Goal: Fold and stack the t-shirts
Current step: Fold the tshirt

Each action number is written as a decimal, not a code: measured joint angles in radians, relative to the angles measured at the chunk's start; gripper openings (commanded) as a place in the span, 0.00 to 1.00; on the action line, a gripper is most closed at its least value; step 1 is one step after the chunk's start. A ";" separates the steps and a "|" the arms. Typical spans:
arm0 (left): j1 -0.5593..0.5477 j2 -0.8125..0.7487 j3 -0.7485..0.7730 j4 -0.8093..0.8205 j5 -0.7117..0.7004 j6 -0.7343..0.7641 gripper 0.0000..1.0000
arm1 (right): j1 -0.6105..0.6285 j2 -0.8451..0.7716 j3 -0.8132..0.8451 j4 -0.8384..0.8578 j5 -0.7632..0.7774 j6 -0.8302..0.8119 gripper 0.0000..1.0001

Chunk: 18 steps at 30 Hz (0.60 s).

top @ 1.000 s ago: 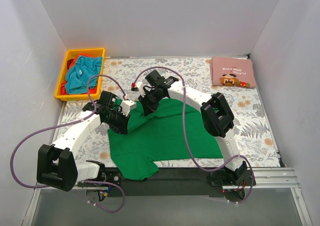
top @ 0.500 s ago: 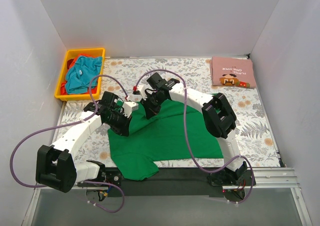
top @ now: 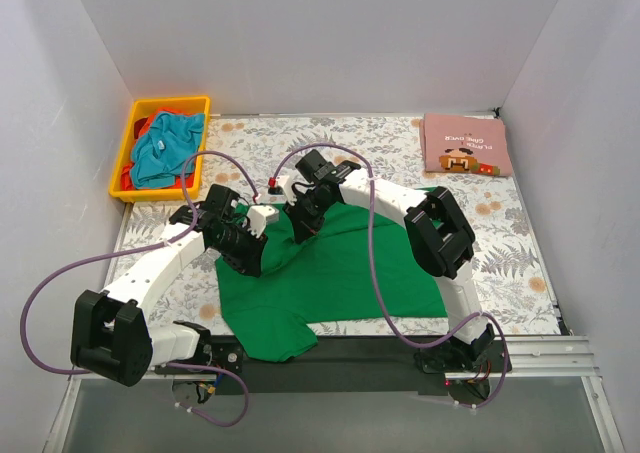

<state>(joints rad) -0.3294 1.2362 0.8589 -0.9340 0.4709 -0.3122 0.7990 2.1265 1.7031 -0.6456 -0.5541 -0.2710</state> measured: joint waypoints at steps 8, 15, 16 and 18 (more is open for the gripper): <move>0.225 0.053 0.153 0.008 0.079 -0.010 0.38 | -0.024 -0.043 -0.018 -0.010 -0.010 -0.009 0.45; 0.373 0.195 0.241 0.180 0.113 -0.109 0.32 | -0.233 -0.173 -0.017 -0.011 -0.017 -0.016 0.31; 0.373 0.225 0.245 0.201 0.114 -0.128 0.31 | -0.274 -0.182 -0.017 -0.012 -0.008 -0.021 0.29; 0.372 0.288 0.253 0.249 0.114 -0.167 0.31 | -0.344 -0.188 -0.021 -0.012 0.022 -0.031 0.25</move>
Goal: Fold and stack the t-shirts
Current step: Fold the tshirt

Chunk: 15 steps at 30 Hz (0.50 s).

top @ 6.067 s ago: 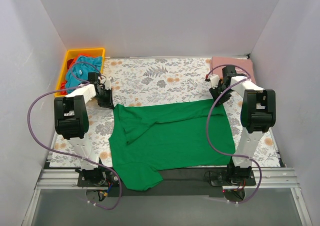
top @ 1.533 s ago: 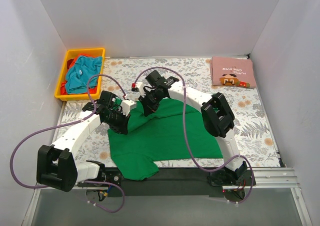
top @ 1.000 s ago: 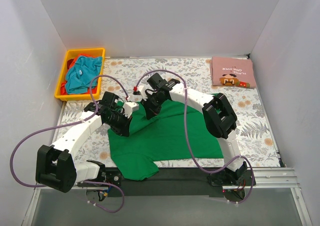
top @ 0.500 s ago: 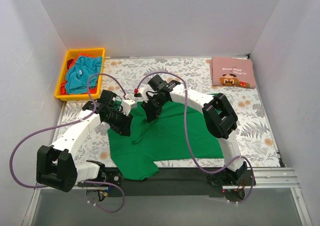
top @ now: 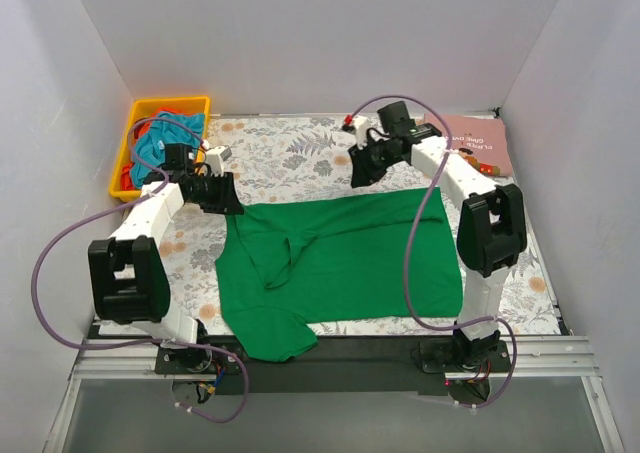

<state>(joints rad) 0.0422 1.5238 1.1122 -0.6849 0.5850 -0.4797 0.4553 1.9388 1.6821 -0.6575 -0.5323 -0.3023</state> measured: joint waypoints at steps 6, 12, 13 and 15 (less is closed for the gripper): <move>0.000 0.134 0.023 0.097 0.006 -0.096 0.28 | -0.162 0.002 -0.089 -0.019 0.112 -0.054 0.17; 0.000 0.226 0.030 0.155 -0.056 -0.149 0.26 | -0.245 0.050 -0.129 -0.029 0.200 -0.108 0.15; -0.001 0.247 0.030 0.159 -0.076 -0.153 0.25 | -0.254 0.062 -0.131 -0.027 0.211 -0.114 0.15; -0.001 0.293 0.030 0.164 -0.117 -0.158 0.25 | -0.273 0.083 -0.145 -0.024 0.239 -0.124 0.15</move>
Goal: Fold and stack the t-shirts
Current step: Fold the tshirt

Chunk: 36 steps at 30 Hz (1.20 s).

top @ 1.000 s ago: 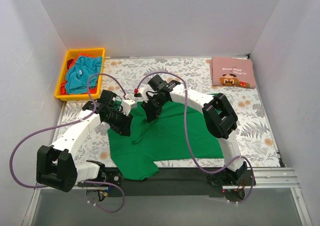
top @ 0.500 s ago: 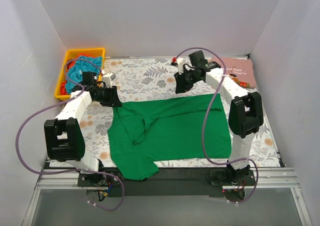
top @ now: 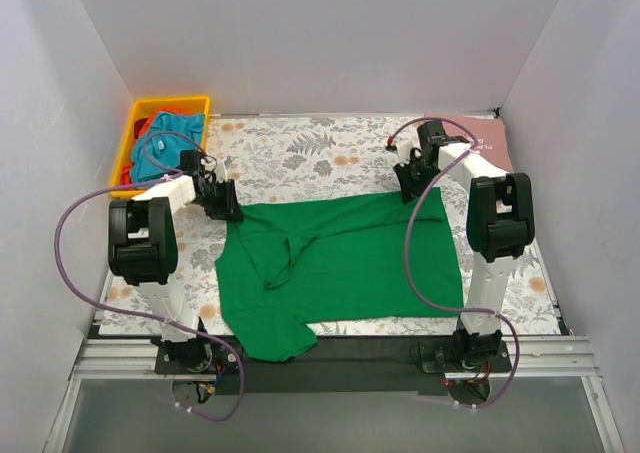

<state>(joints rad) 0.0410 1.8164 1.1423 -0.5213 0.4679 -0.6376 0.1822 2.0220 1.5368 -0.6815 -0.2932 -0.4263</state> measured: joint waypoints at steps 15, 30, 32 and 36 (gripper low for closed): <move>-0.008 0.323 0.432 -0.025 -0.121 -0.008 0.30 | -0.027 0.122 0.107 0.033 0.072 0.011 0.34; -0.154 0.016 0.269 -0.035 0.004 0.015 0.37 | -0.031 -0.098 0.079 0.036 -0.019 0.037 0.34; -0.189 0.024 0.255 -0.031 0.003 0.011 0.38 | -0.037 -0.090 0.061 0.039 -0.009 0.037 0.34; -0.232 0.060 0.225 -0.031 -0.011 0.003 0.39 | -0.051 -0.059 0.016 0.032 0.025 0.032 0.34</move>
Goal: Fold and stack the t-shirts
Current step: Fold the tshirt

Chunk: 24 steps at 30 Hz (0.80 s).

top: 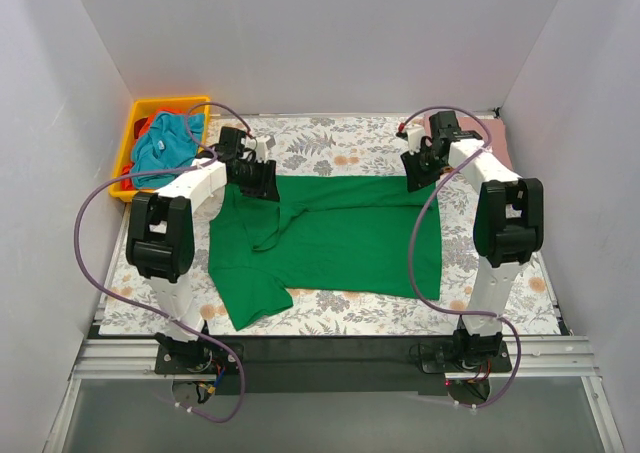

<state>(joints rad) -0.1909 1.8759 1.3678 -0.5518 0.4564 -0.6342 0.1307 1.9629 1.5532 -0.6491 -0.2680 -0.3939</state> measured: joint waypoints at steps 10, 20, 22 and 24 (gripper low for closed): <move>-0.076 0.028 -0.039 -0.002 -0.015 -0.009 0.38 | -0.033 0.076 -0.045 -0.006 0.077 -0.019 0.32; -0.236 -0.006 -0.121 -0.090 0.095 0.028 0.36 | -0.040 0.103 -0.029 -0.008 0.090 -0.026 0.31; -0.274 -0.043 -0.134 -0.109 0.097 0.055 0.37 | -0.040 0.103 -0.029 -0.008 0.090 -0.026 0.30; -0.310 -0.100 -0.147 -0.127 0.102 0.080 0.37 | -0.040 0.103 -0.029 -0.008 0.090 -0.028 0.29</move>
<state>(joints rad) -0.5011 1.7760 1.2205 -0.6785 0.5583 -0.5537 0.0910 2.0659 1.5242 -0.6567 -0.1780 -0.4221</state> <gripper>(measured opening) 0.367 0.302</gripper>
